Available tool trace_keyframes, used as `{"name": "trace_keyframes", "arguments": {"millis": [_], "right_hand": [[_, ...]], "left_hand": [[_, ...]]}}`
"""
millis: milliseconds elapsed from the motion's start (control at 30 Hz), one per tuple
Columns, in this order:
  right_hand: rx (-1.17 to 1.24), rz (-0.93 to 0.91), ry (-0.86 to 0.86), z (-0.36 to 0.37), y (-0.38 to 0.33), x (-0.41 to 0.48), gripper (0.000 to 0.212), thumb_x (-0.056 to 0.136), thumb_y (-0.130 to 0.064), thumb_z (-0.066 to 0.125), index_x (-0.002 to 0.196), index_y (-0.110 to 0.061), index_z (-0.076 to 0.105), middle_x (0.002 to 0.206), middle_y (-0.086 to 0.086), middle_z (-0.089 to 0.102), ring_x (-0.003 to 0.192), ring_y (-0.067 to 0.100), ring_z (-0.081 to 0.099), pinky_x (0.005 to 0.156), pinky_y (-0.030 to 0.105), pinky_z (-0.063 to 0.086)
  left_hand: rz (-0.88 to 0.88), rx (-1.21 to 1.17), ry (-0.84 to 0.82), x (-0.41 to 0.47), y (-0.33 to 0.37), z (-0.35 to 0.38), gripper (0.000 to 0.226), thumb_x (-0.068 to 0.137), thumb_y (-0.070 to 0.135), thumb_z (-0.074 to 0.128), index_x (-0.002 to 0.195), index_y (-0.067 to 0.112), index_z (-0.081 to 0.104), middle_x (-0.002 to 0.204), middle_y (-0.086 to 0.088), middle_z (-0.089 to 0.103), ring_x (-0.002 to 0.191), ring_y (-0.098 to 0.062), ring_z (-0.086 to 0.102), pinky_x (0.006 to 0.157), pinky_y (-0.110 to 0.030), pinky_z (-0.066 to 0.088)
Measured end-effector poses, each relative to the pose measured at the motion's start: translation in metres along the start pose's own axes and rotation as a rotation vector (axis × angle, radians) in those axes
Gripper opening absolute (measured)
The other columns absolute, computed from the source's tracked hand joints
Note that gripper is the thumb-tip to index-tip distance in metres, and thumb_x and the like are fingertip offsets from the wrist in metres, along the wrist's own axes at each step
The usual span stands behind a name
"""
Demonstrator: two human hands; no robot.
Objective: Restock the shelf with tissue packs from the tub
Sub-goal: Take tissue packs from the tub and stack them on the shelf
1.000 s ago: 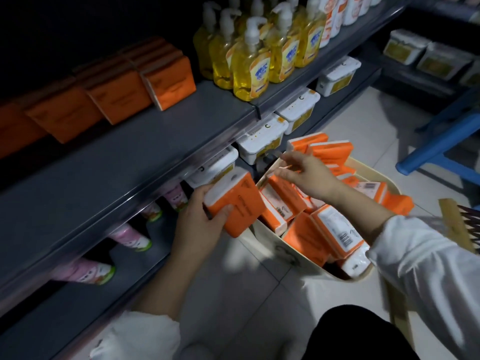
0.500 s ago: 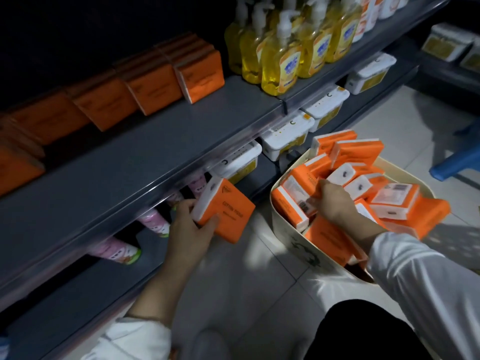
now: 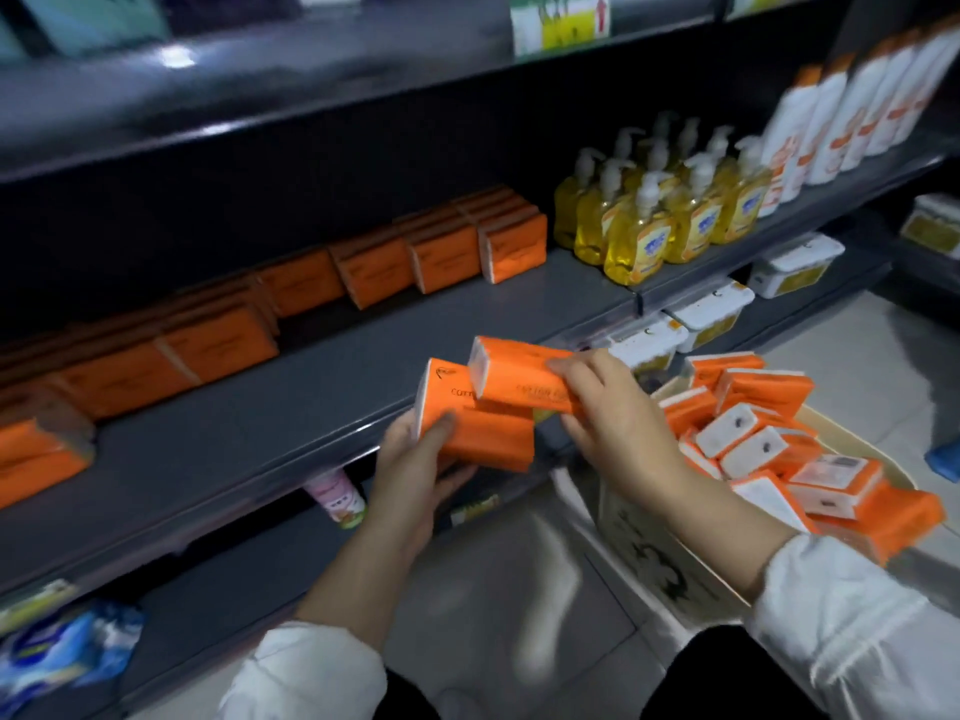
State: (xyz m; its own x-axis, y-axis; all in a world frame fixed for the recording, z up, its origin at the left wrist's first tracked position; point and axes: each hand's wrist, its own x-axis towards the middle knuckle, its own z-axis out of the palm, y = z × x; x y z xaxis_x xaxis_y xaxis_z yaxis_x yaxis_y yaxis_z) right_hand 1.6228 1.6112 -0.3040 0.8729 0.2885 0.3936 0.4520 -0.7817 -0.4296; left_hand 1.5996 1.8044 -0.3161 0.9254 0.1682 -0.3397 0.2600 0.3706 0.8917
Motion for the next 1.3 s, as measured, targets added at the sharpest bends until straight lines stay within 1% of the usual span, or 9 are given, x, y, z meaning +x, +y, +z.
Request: {"name": "trace_keyframes", "arguments": {"millis": [67,200,267,367,533,600,833,1000,1300], "right_hand": [[-0.011,-0.038,-0.022,0.001,-0.020,-0.001,0.050,0.074,-0.020,0.052,0.120,-0.030,0.037,0.121,0.003,0.039,0.114,0.032,0.047,0.074,0.051,0.053],[0.073,-0.118,-0.026,0.004,-0.051,-0.003,0.044,0.077,-0.032,0.060,0.119,-0.023,0.051,0.142,0.007,0.033,0.128,0.021,0.030,0.098,0.034,0.036],[0.256,-0.044,0.001,0.001,-0.071,-0.002,0.033,0.083,-0.040,0.056,0.110,-0.021,0.060,0.146,0.004,0.028,0.133,0.017,0.028,0.104,0.029,0.025],[0.488,0.133,0.090,-0.004,-0.099,0.006,0.013,0.086,-0.020,0.064,0.098,-0.023,0.060,0.147,0.001,0.023,0.131,0.015,0.029,0.096,0.014,0.028],[0.952,0.521,-0.051,0.002,-0.133,0.021,0.079,0.075,-0.021,0.077,0.137,-0.031,0.028,0.130,0.000,0.044,0.106,0.017,0.055,0.077,0.031,0.050],[1.121,0.600,-0.158,0.017,-0.139,0.023,0.084,0.067,-0.022,0.080,0.136,-0.027,0.031,0.120,0.002,0.058,0.097,0.021,0.063,0.067,0.032,0.051],[1.207,0.576,-0.229,0.082,-0.161,0.040,0.032,0.087,0.003,0.057,0.117,-0.008,0.054,0.104,0.009,0.067,0.088,0.021,0.065,0.070,0.030,0.053],[1.157,0.572,-0.243,0.124,-0.161,0.064,0.034,0.087,0.004,0.057,0.119,-0.004,0.052,0.112,0.017,0.066,0.101,0.033,0.063,0.085,0.044,0.051],[0.999,0.416,-0.279,0.191,-0.208,0.132,0.040,0.088,0.000,0.058,0.122,-0.017,0.045,0.108,0.000,0.061,0.099,0.016,0.060,0.088,0.034,0.049]], "left_hand": [[-0.005,-0.080,-0.017,-0.010,0.012,-0.008,0.017,0.094,0.022,0.053,0.110,0.019,0.058,0.097,-0.002,0.069,0.097,-0.023,0.063,0.078,-0.040,0.054],[0.047,-0.130,-0.018,-0.031,0.034,-0.029,0.018,0.095,0.025,0.052,0.111,0.020,0.056,0.103,-0.005,0.069,0.091,-0.022,0.066,0.067,-0.033,0.058],[0.063,-0.143,-0.009,-0.041,0.042,-0.039,0.025,0.094,0.024,0.052,0.118,0.018,0.053,0.109,-0.007,0.068,0.092,-0.020,0.068,0.070,-0.034,0.058],[0.082,-0.165,-0.006,-0.055,0.050,-0.052,0.030,0.094,0.021,0.053,0.124,0.019,0.051,0.113,-0.006,0.067,0.092,-0.019,0.068,0.076,-0.038,0.057],[0.122,-0.226,0.032,-0.070,0.058,-0.083,0.036,0.092,0.021,0.056,0.127,0.020,0.050,0.119,-0.008,0.064,0.104,-0.025,0.065,0.077,-0.040,0.057],[0.155,-0.205,0.070,-0.072,0.059,-0.098,0.035,0.092,0.021,0.056,0.127,0.020,0.050,0.119,-0.007,0.064,0.105,-0.025,0.064,0.073,-0.036,0.057],[0.294,-0.181,0.411,-0.054,0.060,-0.149,0.027,0.094,0.012,0.053,0.120,0.019,0.052,0.110,-0.007,0.065,0.096,-0.019,0.064,0.077,-0.038,0.054],[0.366,-0.110,0.736,-0.026,0.060,-0.197,0.024,0.092,0.014,0.057,0.116,0.018,0.052,0.109,-0.009,0.064,0.101,-0.025,0.061,0.095,-0.048,0.047],[0.419,0.012,0.850,-0.002,0.080,-0.300,0.025,0.093,0.021,0.054,0.118,0.013,0.055,0.109,-0.011,0.065,0.101,-0.026,0.062,0.093,-0.053,0.048]]}}
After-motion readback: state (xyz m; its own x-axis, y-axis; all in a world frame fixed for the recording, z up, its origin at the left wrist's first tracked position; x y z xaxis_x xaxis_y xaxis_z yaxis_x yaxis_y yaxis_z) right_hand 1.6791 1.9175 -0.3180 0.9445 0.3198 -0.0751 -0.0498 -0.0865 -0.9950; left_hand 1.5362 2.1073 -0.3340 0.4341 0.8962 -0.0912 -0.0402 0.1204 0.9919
